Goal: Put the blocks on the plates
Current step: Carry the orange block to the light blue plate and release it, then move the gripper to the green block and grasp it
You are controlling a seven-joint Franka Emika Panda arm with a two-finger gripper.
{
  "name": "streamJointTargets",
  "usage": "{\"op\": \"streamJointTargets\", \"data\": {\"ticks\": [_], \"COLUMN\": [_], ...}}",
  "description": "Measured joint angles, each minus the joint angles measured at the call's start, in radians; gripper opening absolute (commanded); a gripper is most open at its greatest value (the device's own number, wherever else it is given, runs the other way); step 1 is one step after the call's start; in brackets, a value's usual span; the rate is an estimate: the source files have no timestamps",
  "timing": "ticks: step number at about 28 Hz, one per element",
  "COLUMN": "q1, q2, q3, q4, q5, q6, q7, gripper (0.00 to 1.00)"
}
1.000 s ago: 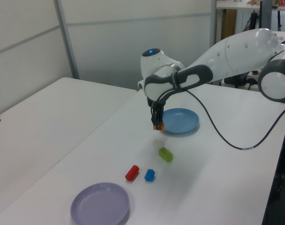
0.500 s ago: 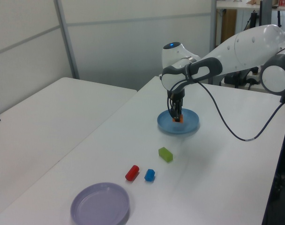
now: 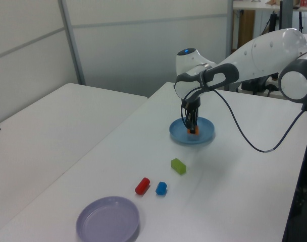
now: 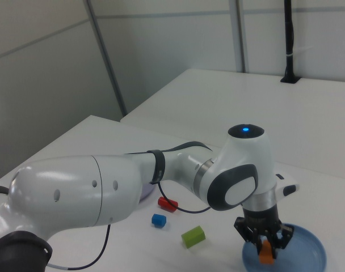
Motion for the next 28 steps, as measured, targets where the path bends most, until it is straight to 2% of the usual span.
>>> {"op": "streamJointTargets", "data": {"ticks": [1, 2, 3, 4, 7, 16, 22, 25, 28], "q1": [0.000, 0.000, 0.001, 0.001, 0.001, 0.011, 0.040, 0.073, 0.109], "q2": [0.000, 0.001, 0.001, 0.001, 0.001, -0.007, -0.051, -0.086, -0.105], "q3": [0.000, 0.001, 0.001, 0.001, 0.001, 0.006, 0.011, 0.013, 0.015], "q4": [0.000, -0.001, -0.001, -0.002, -0.002, 0.002, 0.014, 0.011, 0.001], "q5": [0.004, 0.007, 0.011, 0.013, 0.017, 0.029, 0.125, 0.155, 0.184], "q6": [0.000, 0.000, 0.000, 0.000, 0.000, -0.016, -0.181, -0.283, -0.317], "q7": [0.000, 0.000, 0.000, 0.000, 0.005, 0.126, 0.246, 0.315, 0.387], "gripper": [0.32, 0.59, 0.81, 0.95, 1.00, 1.00, 1.00, 1.00, 1.00]}}
